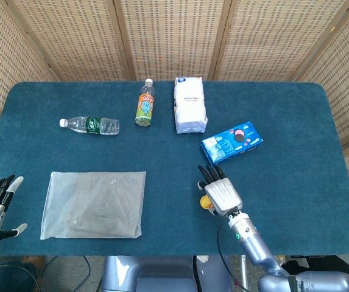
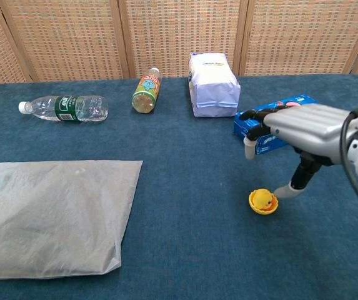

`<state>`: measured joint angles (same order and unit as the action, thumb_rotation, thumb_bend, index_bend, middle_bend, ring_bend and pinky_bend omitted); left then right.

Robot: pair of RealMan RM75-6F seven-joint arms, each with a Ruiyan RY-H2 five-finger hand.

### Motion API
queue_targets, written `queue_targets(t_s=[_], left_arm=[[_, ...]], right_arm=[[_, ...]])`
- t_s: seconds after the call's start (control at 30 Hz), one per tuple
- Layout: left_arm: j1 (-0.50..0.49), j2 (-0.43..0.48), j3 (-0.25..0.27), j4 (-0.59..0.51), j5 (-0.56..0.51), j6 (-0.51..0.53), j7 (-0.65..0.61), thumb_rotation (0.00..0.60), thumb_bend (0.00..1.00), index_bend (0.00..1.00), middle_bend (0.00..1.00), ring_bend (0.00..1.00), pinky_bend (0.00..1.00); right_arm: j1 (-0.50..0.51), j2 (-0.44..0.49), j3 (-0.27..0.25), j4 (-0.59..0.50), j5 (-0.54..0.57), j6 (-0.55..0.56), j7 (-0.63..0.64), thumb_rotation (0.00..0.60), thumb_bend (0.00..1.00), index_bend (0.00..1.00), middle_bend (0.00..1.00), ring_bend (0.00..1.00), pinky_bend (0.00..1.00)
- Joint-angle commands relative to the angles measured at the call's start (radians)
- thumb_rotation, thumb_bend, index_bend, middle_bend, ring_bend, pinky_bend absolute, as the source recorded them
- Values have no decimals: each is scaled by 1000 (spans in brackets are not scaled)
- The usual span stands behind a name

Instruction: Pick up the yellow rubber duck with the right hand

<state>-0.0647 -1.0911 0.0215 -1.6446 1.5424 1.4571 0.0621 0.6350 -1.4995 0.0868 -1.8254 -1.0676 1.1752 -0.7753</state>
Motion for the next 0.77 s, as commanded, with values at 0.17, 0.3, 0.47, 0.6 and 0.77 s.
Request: queue_targets(t_s=[0.17,0.3,0.47,0.6,0.77], left_arm=[[4,5,-1,3,2,10,-11,600,24,0,0,0,0],[6,8,0,3,7,15,-15,600,25,0,0,0,0],[10,9,1,3,12,24,-16,600,26,0,0,0,0],[14,10,0,3,16,36,-23,600,27,0,0,0,0],[19,13,1,0,25,49,-28,600,24,0,0,0,0]], right_arm=[[-113,167,-37,-40,-219,131,242,600,0,16,0,0,0],[-177,200,-59,34,-305,200,418,600,0,0,0,0,0],[-243,217,-91,140,-367,256,565,600,0,0,0,0,0],[-296,207,-120,224,-397,292,629,600,0,0,0,0,0],[-331,200,-121,268,-408,314,645,600,0,0,0,0,0]])
